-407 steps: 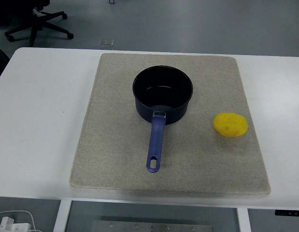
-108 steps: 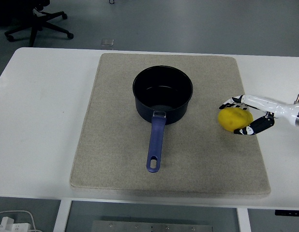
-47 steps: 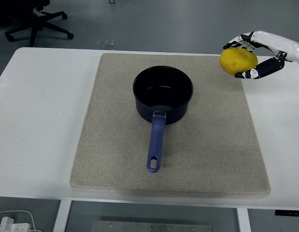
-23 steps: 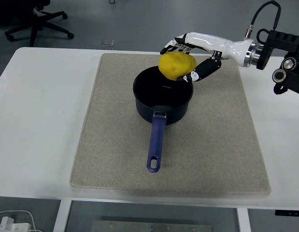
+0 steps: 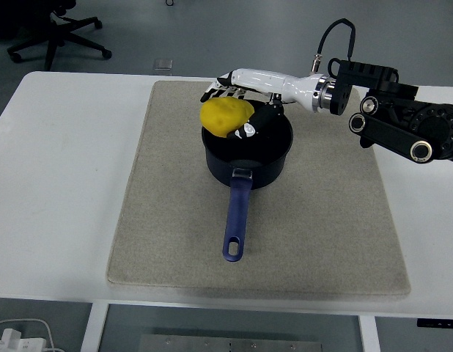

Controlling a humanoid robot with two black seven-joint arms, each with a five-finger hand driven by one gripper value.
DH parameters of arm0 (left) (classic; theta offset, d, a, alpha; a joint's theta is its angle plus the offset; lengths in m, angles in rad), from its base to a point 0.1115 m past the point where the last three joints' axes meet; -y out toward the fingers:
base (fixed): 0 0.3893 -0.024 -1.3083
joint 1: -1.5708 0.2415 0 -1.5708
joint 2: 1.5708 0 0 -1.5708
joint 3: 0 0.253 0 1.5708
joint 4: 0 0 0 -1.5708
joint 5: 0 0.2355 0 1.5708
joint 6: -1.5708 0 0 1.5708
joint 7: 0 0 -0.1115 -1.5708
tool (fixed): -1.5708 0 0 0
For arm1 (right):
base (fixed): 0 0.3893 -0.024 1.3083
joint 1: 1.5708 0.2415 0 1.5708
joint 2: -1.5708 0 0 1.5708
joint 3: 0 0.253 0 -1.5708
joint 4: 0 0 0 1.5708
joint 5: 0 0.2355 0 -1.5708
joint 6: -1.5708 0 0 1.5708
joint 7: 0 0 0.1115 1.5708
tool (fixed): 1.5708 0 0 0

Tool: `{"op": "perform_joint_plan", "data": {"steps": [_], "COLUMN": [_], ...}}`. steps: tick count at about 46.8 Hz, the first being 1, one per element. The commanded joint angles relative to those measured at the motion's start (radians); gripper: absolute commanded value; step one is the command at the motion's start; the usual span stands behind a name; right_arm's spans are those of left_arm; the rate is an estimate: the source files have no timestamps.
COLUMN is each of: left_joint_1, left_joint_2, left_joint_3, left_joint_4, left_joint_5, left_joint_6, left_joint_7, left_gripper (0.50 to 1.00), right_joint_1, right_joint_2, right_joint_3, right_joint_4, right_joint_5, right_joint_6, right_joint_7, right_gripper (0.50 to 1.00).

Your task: Put the potato in the blue pot

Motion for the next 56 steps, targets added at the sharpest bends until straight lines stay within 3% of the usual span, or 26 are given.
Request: {"op": "perform_joint_plan", "data": {"steps": [1, 11, 17, 19, 21, 43, 56], "left_joint_1": [0.0, 0.0, 0.0, 0.0, 0.0, 0.0, 0.0], "left_joint_2": [0.0, 0.0, 0.0, 0.0, 0.0, 0.0, 0.0], "left_joint_3": [0.0, 0.0, 0.0, 0.0, 0.0, 0.0, 0.0], "left_joint_4": [-0.001, -0.001, -0.001, -0.001, 0.001, -0.001, -0.001], "left_joint_5": [0.0, 0.0, 0.0, 0.0, 0.0, 0.0, 0.0], "left_joint_6": [0.0, 0.0, 0.0, 0.0, 0.0, 0.0, 0.0], "left_joint_7": [0.0, 0.0, 0.0, 0.0, 0.0, 0.0, 0.0], "left_gripper": [0.994, 0.994, 0.994, 0.994, 0.994, 0.994, 0.994], "right_joint_1": [0.0, -0.017, -0.044, -0.046, -0.047, -0.047, -0.05], "right_joint_2": [0.003, 0.043, 0.054, 0.055, 0.055, 0.051, -0.005], "right_joint_3": [0.0, 0.0, 0.0, -0.002, -0.002, 0.002, 0.02], "right_joint_4": [-0.019, -0.071, -0.098, -0.098, -0.098, -0.098, -0.124], "right_joint_5": [0.0, -0.003, -0.003, -0.005, -0.005, -0.003, 0.055], "right_joint_6": [0.0, -0.009, -0.006, -0.002, 0.0, -0.006, -0.014], "right_joint_7": [0.0, 0.0, 0.0, 0.0, 0.0, 0.0, 0.0], "right_gripper": [0.5, 0.504, 0.668, 0.774, 0.931, 0.938, 0.938]}}
